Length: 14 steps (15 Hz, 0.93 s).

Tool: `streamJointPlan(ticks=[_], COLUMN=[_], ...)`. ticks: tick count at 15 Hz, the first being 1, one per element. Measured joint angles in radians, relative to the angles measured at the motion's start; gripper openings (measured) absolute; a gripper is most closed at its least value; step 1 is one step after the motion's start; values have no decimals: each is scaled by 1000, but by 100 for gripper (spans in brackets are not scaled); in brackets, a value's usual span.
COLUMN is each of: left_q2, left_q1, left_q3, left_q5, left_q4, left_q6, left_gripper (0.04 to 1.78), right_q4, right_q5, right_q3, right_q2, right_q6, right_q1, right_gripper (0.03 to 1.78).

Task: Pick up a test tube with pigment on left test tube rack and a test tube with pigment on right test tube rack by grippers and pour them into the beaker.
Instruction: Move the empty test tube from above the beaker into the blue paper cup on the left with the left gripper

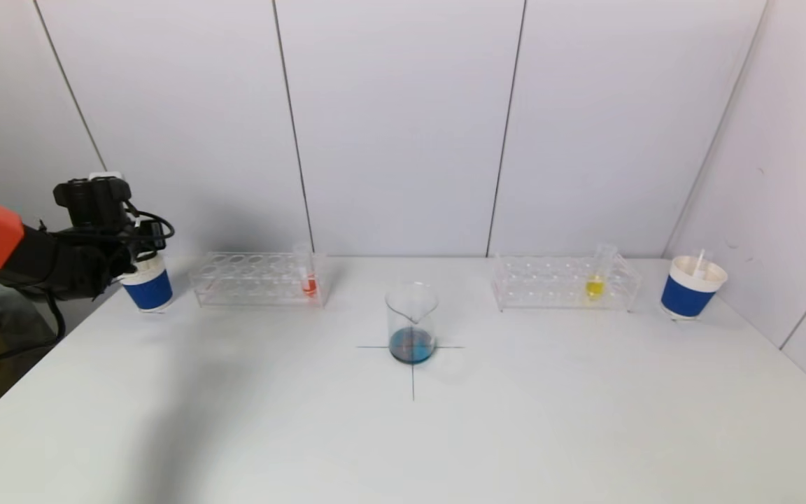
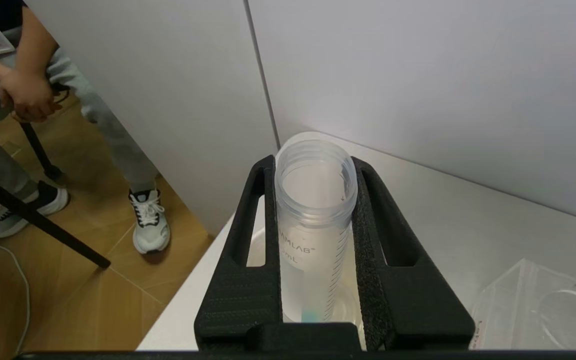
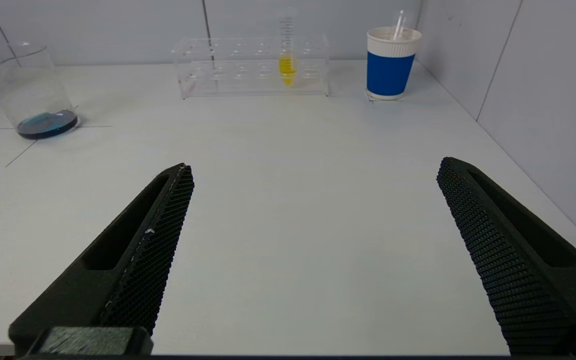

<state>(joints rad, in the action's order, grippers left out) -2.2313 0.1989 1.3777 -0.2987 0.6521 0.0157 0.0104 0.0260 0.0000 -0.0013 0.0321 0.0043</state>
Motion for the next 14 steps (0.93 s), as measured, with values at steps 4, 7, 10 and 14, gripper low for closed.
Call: streamJointPlan(ticks=[4, 7, 10, 14], left_q2=[-1, -2, -2, -2], left_q1=[0, 0, 1, 2], left_q3=[-55, -74, -82, -87], left_q5=[9, 10, 8, 8], left_q4=[54, 77, 86, 87], left_q6=[-2, -7, -10, -10], left_gripper=[44, 44, 44, 44], right_q4=[0, 0, 0, 0], right_q5=[0, 0, 0, 0], right_q3=[0, 0, 0, 0], right_q2=[0, 0, 0, 0], right_q6=[0, 0, 0, 0], right_q1=[0, 0, 0, 0], right_gripper=[177, 177, 177, 177])
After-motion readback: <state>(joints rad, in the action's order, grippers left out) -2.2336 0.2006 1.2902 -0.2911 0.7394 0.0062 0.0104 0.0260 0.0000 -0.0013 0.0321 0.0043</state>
